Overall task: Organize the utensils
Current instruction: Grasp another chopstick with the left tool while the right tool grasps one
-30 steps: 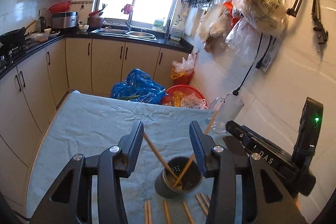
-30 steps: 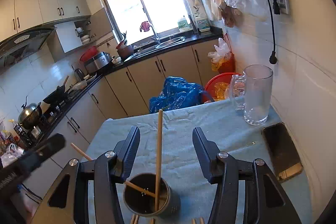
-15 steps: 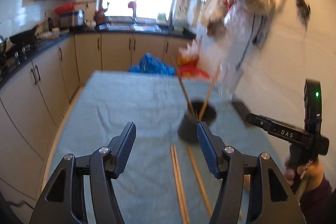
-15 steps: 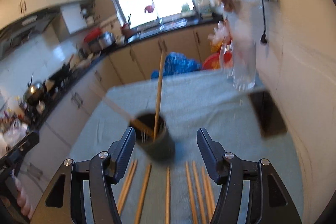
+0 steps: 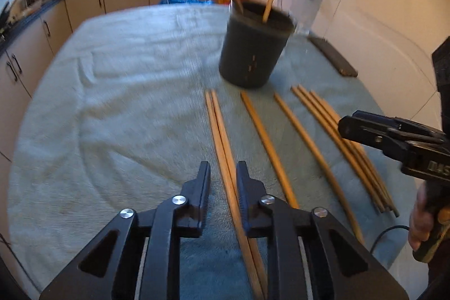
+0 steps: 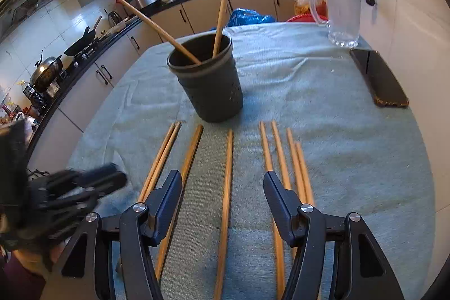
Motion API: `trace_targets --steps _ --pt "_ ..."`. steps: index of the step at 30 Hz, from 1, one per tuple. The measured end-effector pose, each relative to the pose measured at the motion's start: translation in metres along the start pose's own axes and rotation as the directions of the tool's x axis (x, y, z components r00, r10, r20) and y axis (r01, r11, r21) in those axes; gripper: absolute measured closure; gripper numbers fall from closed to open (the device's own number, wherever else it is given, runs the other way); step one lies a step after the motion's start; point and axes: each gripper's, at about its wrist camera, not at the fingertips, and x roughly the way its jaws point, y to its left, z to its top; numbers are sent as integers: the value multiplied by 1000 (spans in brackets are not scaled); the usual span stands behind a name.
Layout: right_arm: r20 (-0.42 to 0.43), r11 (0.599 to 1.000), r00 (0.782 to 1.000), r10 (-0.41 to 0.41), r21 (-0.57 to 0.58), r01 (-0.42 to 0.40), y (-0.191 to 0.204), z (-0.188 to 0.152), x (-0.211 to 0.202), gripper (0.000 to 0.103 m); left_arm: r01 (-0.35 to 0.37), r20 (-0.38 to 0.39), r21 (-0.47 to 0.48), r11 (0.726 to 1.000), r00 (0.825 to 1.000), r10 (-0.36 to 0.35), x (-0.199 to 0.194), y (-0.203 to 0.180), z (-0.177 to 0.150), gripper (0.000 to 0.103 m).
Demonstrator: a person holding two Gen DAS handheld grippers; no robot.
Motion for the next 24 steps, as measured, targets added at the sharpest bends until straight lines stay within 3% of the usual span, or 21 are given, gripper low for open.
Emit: trace_targets --steps 6,24 --pt "-37 1000 999 9 2 -9 -1 -6 19 38 42 -26 -16 999 999 -42 22 4 3 90" --pt "-111 1000 994 -14 -28 11 9 -6 48 38 83 -4 -66 994 997 -83 17 20 2 90"
